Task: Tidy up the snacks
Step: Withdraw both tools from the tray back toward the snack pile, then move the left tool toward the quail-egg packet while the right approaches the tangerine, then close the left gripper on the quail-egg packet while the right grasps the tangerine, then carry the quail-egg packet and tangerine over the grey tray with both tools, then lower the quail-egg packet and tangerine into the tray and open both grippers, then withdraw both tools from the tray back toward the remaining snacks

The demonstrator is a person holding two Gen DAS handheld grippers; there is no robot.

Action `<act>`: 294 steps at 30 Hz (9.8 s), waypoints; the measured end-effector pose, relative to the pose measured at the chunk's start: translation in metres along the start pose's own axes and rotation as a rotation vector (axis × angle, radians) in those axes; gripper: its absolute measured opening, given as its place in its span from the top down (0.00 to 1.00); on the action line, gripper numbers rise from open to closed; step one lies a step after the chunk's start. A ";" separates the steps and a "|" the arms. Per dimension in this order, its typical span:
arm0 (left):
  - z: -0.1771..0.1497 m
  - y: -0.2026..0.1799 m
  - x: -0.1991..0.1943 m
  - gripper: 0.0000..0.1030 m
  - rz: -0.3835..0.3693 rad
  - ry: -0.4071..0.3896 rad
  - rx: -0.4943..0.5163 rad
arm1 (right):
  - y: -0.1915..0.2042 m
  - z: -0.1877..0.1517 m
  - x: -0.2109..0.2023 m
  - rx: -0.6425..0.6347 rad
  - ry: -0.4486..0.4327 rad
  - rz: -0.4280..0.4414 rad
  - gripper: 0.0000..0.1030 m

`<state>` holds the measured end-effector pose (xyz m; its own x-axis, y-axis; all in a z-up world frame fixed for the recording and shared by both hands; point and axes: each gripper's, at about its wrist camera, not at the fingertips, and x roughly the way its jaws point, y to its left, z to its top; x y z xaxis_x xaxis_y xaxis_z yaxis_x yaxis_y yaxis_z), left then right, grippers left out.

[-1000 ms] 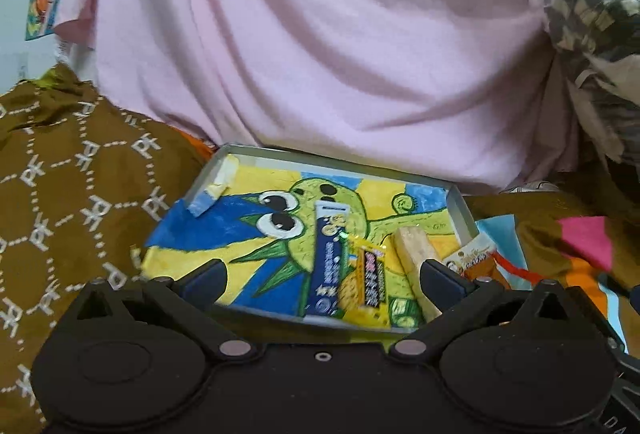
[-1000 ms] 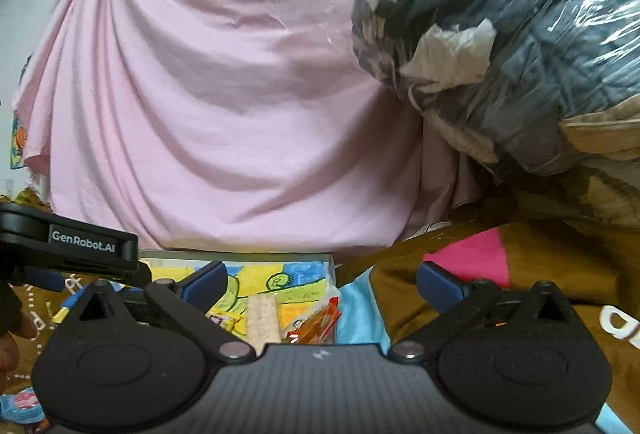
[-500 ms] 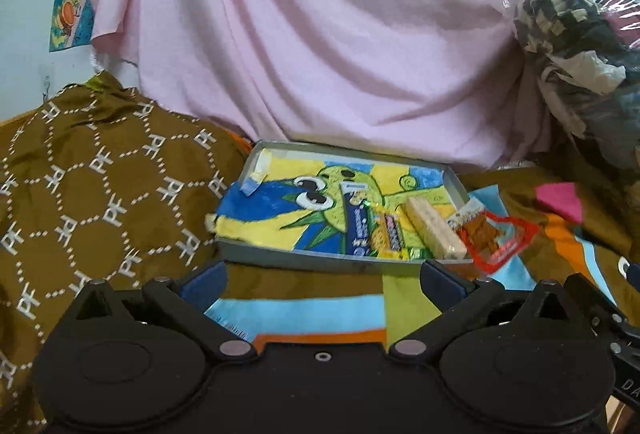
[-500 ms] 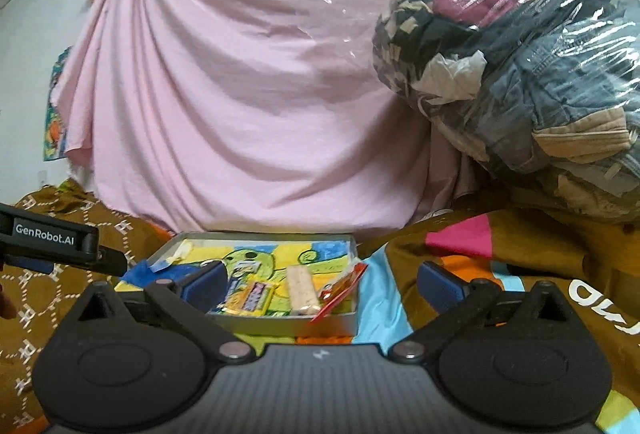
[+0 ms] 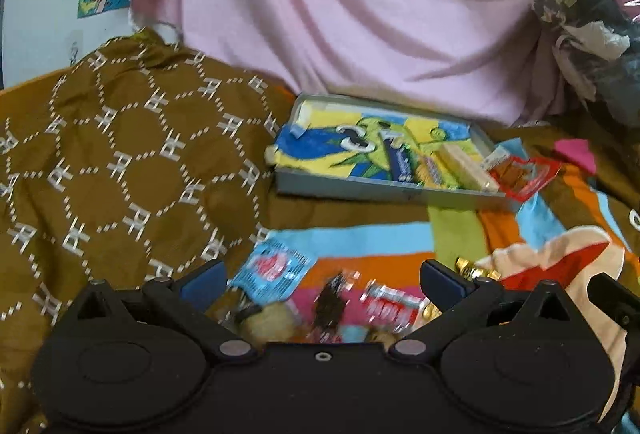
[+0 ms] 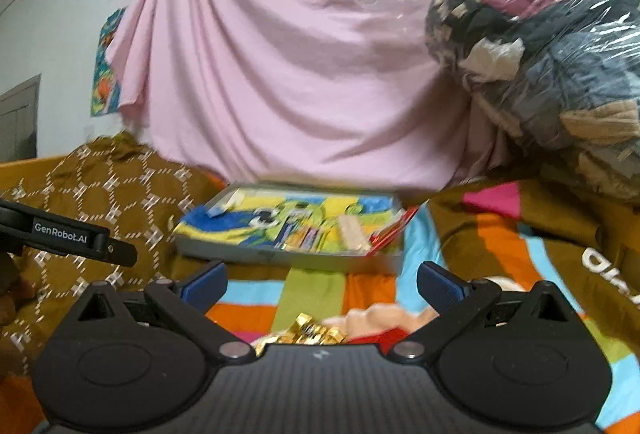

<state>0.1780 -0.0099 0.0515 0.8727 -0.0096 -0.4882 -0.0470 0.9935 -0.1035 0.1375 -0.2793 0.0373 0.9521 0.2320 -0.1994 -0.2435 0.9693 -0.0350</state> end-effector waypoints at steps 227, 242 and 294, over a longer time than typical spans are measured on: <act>0.114 -0.043 0.104 0.01 0.044 -0.018 -0.150 | 0.000 0.034 0.129 -0.109 -0.081 0.000 0.00; 0.051 -0.014 0.018 0.01 0.082 -0.014 -0.062 | 0.008 0.023 0.040 -0.090 -0.120 -0.016 0.00; -0.063 0.014 0.022 0.01 0.097 0.220 0.040 | 0.030 -0.040 0.049 -0.043 0.465 0.076 0.00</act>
<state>0.1657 -0.0038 -0.0150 0.7381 0.0659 -0.6715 -0.1023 0.9946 -0.0149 0.1691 -0.2423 -0.0126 0.7499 0.2308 -0.6200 -0.3258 0.9445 -0.0425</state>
